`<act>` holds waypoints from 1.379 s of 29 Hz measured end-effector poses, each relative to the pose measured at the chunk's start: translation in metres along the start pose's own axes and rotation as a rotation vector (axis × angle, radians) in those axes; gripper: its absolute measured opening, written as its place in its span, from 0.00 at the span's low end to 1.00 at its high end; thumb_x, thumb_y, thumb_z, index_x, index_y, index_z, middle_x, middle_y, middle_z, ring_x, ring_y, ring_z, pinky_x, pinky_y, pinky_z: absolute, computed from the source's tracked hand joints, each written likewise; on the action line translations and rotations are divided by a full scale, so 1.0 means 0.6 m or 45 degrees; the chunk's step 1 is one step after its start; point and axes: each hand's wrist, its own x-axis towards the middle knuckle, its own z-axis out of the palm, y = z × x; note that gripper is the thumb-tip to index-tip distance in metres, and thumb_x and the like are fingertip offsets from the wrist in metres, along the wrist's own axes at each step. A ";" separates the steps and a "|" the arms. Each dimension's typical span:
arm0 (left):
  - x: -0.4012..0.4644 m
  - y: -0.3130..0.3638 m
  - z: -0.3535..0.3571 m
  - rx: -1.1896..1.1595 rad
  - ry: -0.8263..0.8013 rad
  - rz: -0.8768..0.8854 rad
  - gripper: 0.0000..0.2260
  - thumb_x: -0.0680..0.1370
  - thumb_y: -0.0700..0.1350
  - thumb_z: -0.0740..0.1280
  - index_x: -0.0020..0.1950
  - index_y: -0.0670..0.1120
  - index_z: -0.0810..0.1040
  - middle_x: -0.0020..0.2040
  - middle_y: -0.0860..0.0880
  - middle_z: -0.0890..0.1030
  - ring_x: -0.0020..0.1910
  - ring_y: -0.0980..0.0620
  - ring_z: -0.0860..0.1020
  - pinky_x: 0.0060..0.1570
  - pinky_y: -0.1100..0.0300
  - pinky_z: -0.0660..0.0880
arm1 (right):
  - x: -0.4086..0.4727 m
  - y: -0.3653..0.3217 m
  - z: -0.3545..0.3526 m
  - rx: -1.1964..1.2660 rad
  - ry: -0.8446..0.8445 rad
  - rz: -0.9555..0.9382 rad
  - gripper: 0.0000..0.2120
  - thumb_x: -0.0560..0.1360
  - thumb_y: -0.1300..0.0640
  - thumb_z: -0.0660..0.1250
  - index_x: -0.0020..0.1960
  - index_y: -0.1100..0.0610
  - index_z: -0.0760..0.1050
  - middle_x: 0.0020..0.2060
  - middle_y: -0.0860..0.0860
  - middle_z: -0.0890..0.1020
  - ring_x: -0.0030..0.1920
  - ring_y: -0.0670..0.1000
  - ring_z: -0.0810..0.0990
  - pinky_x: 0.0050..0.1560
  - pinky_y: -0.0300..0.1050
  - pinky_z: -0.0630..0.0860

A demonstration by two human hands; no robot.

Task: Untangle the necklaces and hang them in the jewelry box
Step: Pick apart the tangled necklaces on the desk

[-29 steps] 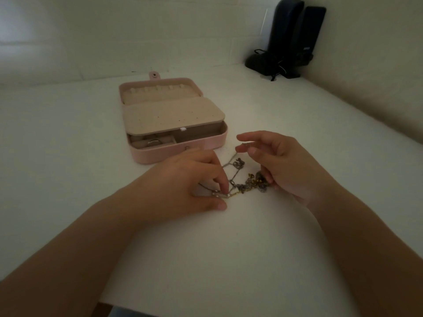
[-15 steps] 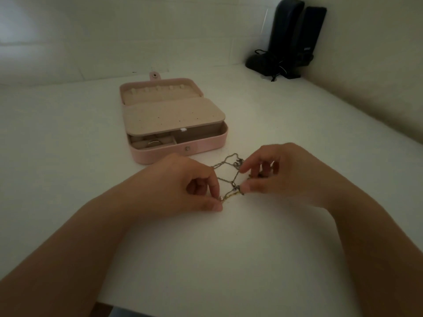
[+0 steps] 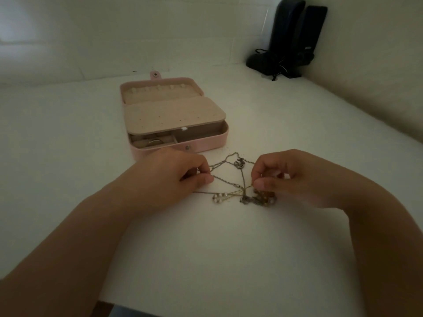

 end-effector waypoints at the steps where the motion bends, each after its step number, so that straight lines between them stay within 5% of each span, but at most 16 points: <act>1: 0.000 0.000 -0.001 -0.003 0.010 0.001 0.04 0.74 0.55 0.63 0.44 0.57 0.76 0.34 0.58 0.75 0.36 0.68 0.72 0.33 0.72 0.65 | 0.000 0.001 0.000 0.004 -0.011 0.021 0.05 0.73 0.51 0.65 0.39 0.46 0.75 0.31 0.48 0.81 0.31 0.46 0.74 0.35 0.35 0.69; 7: -0.001 0.004 0.003 -0.006 0.209 0.229 0.06 0.74 0.50 0.64 0.48 0.54 0.79 0.40 0.66 0.71 0.42 0.66 0.71 0.44 0.72 0.67 | -0.006 -0.006 -0.002 0.030 -0.120 0.114 0.04 0.72 0.51 0.68 0.39 0.49 0.78 0.24 0.47 0.79 0.25 0.42 0.73 0.30 0.32 0.68; 12: -0.003 0.015 0.012 -0.078 -0.022 0.510 0.11 0.69 0.60 0.65 0.42 0.57 0.81 0.46 0.60 0.76 0.49 0.62 0.71 0.47 0.66 0.69 | -0.016 -0.016 -0.010 0.045 -0.273 0.087 0.10 0.61 0.41 0.72 0.36 0.46 0.83 0.29 0.46 0.82 0.27 0.40 0.73 0.31 0.33 0.67; 15: -0.005 0.021 0.012 -0.197 -0.104 0.549 0.10 0.66 0.61 0.68 0.38 0.56 0.82 0.47 0.61 0.77 0.51 0.63 0.70 0.48 0.72 0.66 | -0.015 -0.017 -0.014 0.107 -0.114 0.054 0.13 0.59 0.40 0.68 0.33 0.48 0.82 0.23 0.42 0.78 0.22 0.41 0.69 0.27 0.31 0.63; 18: -0.004 0.028 0.011 -0.376 -0.149 0.485 0.09 0.67 0.59 0.68 0.41 0.57 0.81 0.49 0.62 0.78 0.52 0.64 0.72 0.49 0.76 0.65 | -0.006 -0.015 -0.009 0.043 0.137 0.024 0.10 0.63 0.42 0.70 0.36 0.48 0.81 0.22 0.39 0.76 0.21 0.41 0.68 0.24 0.29 0.62; 20: 0.002 0.023 0.013 -0.342 0.016 0.409 0.09 0.70 0.56 0.64 0.43 0.55 0.81 0.48 0.62 0.79 0.51 0.66 0.74 0.49 0.77 0.66 | 0.004 -0.010 0.000 -0.064 0.227 0.022 0.05 0.66 0.44 0.71 0.37 0.45 0.80 0.28 0.41 0.79 0.26 0.39 0.72 0.27 0.29 0.66; 24: 0.014 0.005 0.023 -0.045 0.162 0.329 0.11 0.73 0.53 0.61 0.49 0.54 0.80 0.48 0.59 0.79 0.49 0.65 0.73 0.51 0.75 0.66 | 0.013 -0.002 0.012 -0.171 0.233 0.009 0.07 0.67 0.45 0.71 0.43 0.42 0.78 0.36 0.43 0.78 0.35 0.36 0.71 0.36 0.27 0.67; 27: 0.012 0.009 0.024 -0.003 0.135 0.242 0.02 0.74 0.50 0.66 0.44 0.55 0.77 0.40 0.61 0.73 0.43 0.69 0.70 0.45 0.76 0.66 | 0.019 0.005 0.017 -0.182 0.269 0.048 0.11 0.69 0.45 0.69 0.51 0.43 0.76 0.38 0.43 0.76 0.34 0.32 0.70 0.36 0.25 0.66; 31: 0.012 0.007 0.021 0.081 0.144 0.240 0.05 0.76 0.46 0.62 0.43 0.55 0.69 0.39 0.60 0.69 0.41 0.61 0.68 0.44 0.71 0.65 | 0.033 0.012 0.032 -0.267 0.337 0.026 0.10 0.74 0.47 0.65 0.55 0.42 0.76 0.37 0.44 0.74 0.35 0.41 0.71 0.37 0.33 0.67; 34: 0.006 0.010 0.017 -0.155 0.205 0.143 0.05 0.78 0.47 0.59 0.42 0.53 0.69 0.39 0.59 0.75 0.44 0.61 0.71 0.44 0.74 0.66 | 0.042 0.009 0.039 -0.271 0.380 0.006 0.02 0.75 0.49 0.64 0.46 0.45 0.76 0.36 0.46 0.74 0.35 0.43 0.70 0.38 0.38 0.68; 37: 0.007 0.010 0.006 -0.559 0.342 0.064 0.05 0.77 0.50 0.56 0.42 0.54 0.70 0.38 0.60 0.81 0.42 0.59 0.77 0.47 0.65 0.71 | 0.045 0.011 0.037 -0.290 0.355 0.017 0.04 0.77 0.52 0.61 0.46 0.48 0.73 0.40 0.46 0.75 0.37 0.42 0.70 0.38 0.31 0.66; 40: 0.011 0.003 -0.001 -0.955 0.434 0.034 0.06 0.79 0.43 0.59 0.42 0.50 0.70 0.30 0.57 0.78 0.38 0.58 0.80 0.48 0.59 0.75 | 0.042 0.013 0.032 -0.256 0.382 0.032 0.04 0.78 0.53 0.60 0.46 0.49 0.72 0.42 0.45 0.74 0.39 0.39 0.70 0.38 0.29 0.65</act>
